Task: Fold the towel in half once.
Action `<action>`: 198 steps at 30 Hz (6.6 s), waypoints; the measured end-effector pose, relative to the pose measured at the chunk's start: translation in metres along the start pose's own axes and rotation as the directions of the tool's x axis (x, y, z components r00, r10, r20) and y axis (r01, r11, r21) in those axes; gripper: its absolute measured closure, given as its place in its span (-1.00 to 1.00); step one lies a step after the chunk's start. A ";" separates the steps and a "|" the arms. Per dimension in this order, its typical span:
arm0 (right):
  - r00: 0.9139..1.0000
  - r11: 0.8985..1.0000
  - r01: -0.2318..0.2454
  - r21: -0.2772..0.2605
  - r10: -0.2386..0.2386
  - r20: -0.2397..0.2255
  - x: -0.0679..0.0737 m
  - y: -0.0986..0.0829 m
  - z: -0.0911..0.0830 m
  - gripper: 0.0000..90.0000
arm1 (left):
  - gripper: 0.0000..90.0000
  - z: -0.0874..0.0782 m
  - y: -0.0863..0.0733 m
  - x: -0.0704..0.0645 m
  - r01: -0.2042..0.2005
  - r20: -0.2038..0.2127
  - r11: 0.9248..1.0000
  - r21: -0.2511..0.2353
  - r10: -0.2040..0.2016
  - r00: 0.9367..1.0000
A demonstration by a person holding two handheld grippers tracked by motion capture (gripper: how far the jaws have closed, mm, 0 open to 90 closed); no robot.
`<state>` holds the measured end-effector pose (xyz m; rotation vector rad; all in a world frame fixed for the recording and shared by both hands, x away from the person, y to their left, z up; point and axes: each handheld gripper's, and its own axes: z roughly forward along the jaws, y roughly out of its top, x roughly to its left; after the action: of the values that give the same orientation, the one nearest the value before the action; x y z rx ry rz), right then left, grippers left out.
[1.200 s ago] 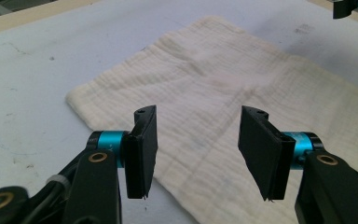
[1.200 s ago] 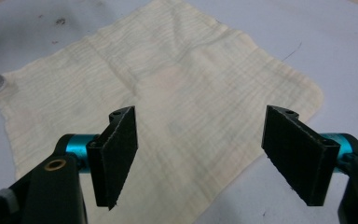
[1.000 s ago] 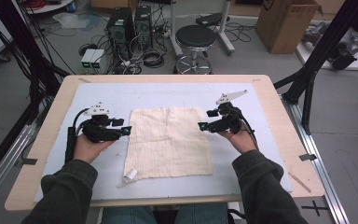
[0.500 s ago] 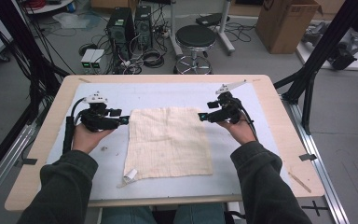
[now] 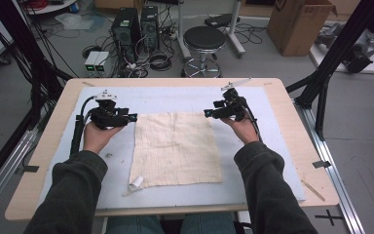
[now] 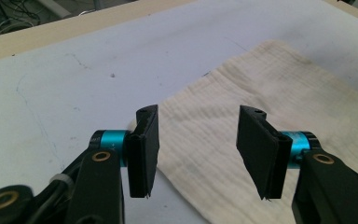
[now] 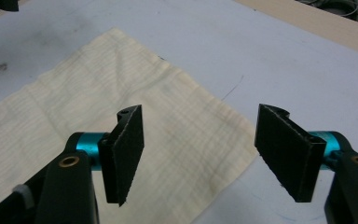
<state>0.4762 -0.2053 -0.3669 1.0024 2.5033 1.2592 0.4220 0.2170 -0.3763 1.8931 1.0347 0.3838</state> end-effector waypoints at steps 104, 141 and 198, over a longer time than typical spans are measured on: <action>1.000 1.000 0.007 -0.005 -0.007 0.000 -0.003 -0.013 0.002 0.89 | 0.93 0.022 -0.002 -0.014 -0.091 -0.083 0.996 0.015 0.092 0.992; 0.996 0.997 0.055 -0.050 -0.058 -0.063 0.025 -0.043 -0.030 0.89 | 0.93 -0.019 -0.034 -0.046 -0.182 -0.028 0.982 -0.040 0.181 0.983; 0.989 0.996 0.072 -0.057 -0.078 -0.128 0.066 -0.092 -0.052 0.90 | 0.93 -0.055 -0.084 -0.082 -0.244 0.030 0.968 -0.062 0.246 0.969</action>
<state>0.3581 -0.2361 -0.3945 0.8317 2.5625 1.4015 0.2968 0.2031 -0.4050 1.9735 0.7578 0.5132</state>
